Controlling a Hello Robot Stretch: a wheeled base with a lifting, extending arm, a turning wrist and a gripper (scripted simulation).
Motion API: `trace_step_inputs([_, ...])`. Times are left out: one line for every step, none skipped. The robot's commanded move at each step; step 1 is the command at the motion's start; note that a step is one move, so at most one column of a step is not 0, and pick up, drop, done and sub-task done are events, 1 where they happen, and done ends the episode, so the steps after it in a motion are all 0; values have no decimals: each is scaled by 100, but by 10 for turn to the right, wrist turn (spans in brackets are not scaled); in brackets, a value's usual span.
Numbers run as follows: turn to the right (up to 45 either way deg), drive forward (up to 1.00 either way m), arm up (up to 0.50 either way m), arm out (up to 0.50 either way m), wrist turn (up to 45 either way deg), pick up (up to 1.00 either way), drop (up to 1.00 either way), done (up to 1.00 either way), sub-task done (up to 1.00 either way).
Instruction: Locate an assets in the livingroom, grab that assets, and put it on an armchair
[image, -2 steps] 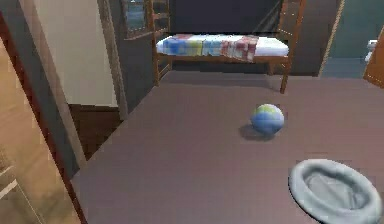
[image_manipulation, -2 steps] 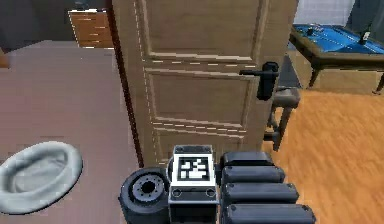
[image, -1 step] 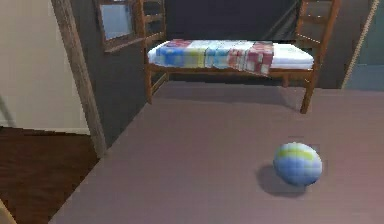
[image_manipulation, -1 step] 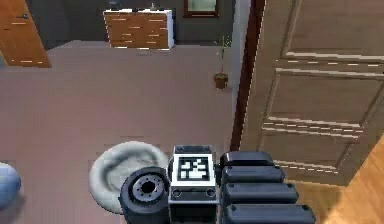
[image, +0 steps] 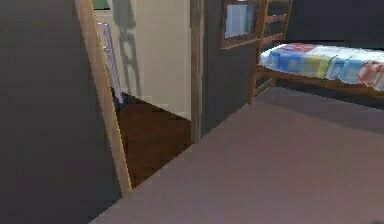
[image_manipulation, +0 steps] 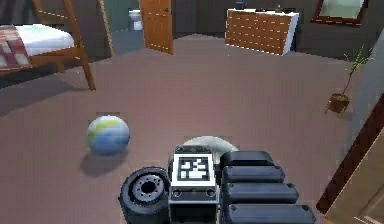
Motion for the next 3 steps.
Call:
trace_step_inputs([0, 100, 0, 0, 0, 0, 0, 0, 0])
trace_step_inputs([-30, 0, 0, 0, 0, 0, 0, 0, 0])
trace_step_inputs([0, 35, 0, 0, 0, 0, 0, 0, 0])
